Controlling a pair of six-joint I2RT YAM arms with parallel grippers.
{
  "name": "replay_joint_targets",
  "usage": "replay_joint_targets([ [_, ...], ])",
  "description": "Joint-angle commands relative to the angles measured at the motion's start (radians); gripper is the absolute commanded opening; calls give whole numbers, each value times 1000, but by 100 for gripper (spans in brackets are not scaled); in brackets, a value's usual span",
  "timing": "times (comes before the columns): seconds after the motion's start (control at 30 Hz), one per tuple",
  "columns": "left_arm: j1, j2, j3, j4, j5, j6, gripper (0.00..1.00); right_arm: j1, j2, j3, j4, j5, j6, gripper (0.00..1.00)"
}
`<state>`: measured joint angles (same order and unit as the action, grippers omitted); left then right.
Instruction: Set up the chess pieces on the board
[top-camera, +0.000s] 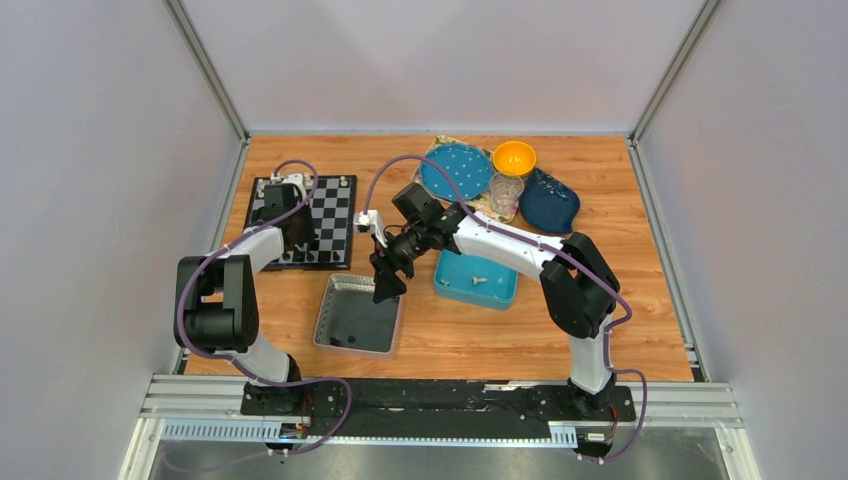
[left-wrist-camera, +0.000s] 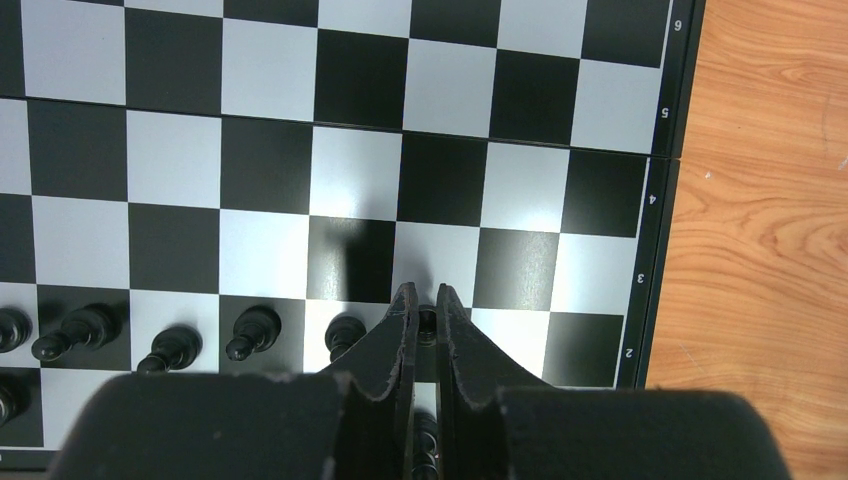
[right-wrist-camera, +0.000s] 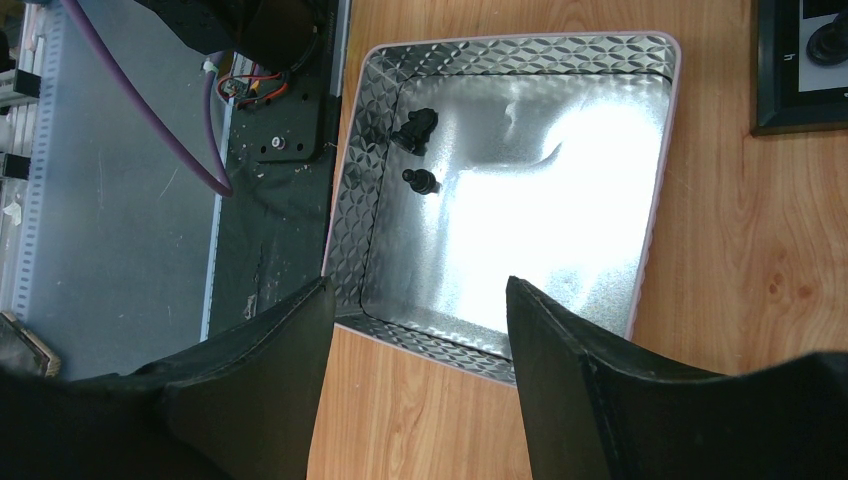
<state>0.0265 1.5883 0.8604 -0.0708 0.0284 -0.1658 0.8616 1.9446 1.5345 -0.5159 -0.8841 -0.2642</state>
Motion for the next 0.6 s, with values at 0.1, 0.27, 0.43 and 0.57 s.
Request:
replay_joint_targets([
  [0.1, 0, 6, -14, 9, 8, 9, 13, 5, -12, 16, 11, -7, -26, 66],
  [0.27, 0, 6, -17, 9, 10, 8, 13, 5, -12, 15, 10, -7, -27, 66],
  [0.43, 1, 4, -15, 5, 8, 5, 17, 5, -13, 15, 10, -7, -26, 66],
  [0.57, 0, 1, -20, 3, 7, 2, 19, 5, -10, 15, 10, -7, -27, 67],
])
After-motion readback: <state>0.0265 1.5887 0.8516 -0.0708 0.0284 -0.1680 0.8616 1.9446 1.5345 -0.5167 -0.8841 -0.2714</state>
